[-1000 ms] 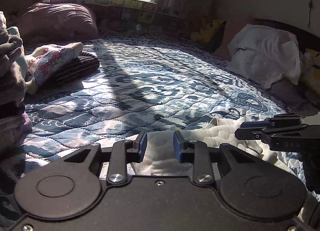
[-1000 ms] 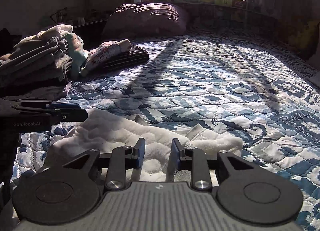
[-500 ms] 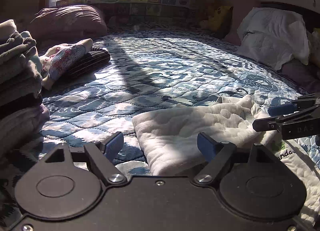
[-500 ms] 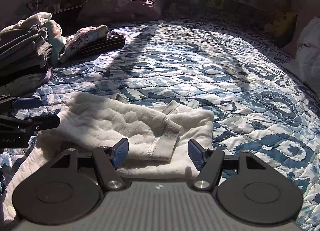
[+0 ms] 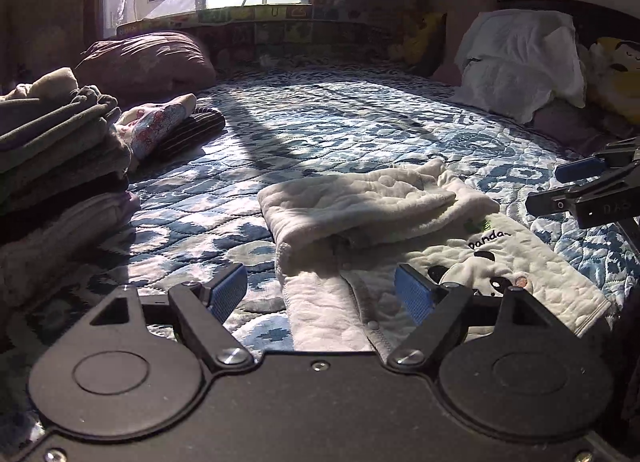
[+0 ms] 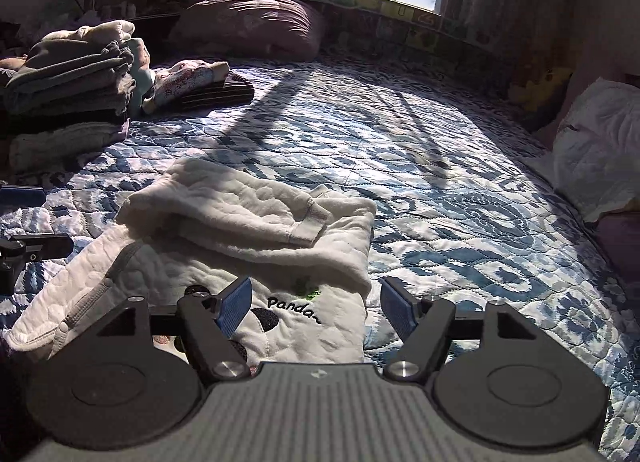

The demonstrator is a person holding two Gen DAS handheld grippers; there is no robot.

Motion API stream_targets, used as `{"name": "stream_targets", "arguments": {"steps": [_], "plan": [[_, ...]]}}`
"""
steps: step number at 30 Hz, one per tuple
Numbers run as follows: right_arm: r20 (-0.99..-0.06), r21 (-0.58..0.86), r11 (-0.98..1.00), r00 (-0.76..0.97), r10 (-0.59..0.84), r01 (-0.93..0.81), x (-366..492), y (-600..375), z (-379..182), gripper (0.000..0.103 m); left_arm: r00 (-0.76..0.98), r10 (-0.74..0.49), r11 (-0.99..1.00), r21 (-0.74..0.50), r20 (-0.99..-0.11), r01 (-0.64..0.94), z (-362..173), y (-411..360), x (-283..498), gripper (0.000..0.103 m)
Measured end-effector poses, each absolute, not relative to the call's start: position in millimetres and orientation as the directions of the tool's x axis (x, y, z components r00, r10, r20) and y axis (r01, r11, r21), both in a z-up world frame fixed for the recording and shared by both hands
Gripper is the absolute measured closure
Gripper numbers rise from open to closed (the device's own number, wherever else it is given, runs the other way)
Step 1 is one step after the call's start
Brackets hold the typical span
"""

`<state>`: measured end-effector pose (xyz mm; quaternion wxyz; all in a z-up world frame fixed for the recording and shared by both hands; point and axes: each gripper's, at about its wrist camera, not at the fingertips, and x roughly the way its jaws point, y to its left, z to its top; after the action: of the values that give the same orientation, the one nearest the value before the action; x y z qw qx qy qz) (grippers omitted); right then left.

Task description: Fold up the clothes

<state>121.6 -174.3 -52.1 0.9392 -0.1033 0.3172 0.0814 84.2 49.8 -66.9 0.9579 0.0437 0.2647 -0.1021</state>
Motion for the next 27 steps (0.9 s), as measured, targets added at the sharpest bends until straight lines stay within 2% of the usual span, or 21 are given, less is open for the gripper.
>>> {"name": "stream_targets", "arguments": {"steps": [4,8,13,17,21,23,27], "plan": [[-0.593,-0.198,0.947,0.8,0.089,-0.252,95,-182,-50,0.032,0.843,-0.178,0.958,0.106,-0.508,0.266,-65,46,58,0.022],[-0.556,-0.291,0.9,0.823,0.116,-0.324,63,-193,-51,0.032,0.851,-0.171,0.91,0.251,-0.497,0.329,-65,37,31,0.022],[-0.524,-0.468,0.76,0.834,0.173,-0.451,14,-193,-68,0.032,0.848,-0.17,0.807,0.424,-0.502,0.412,-82,26,0,0.022],[-0.523,-0.597,0.632,0.837,0.161,-0.494,-7,-185,-91,0.032,0.843,-0.159,0.71,0.534,-0.514,0.459,-102,14,-18,0.022],[-0.528,-0.672,0.547,0.841,0.119,-0.499,-6,-182,-117,0.035,0.849,-0.116,0.647,0.609,-0.516,0.459,-122,9,-21,0.022],[-0.528,-0.706,0.502,0.843,0.098,-0.5,-6,-181,-129,0.041,0.857,-0.084,0.618,0.648,-0.509,0.445,-131,6,-23,0.022],[-0.528,-0.758,0.41,0.846,0.073,-0.508,-14,-178,-156,0.042,0.877,-0.038,0.547,0.724,-0.48,0.42,-146,8,-29,0.024]]}}
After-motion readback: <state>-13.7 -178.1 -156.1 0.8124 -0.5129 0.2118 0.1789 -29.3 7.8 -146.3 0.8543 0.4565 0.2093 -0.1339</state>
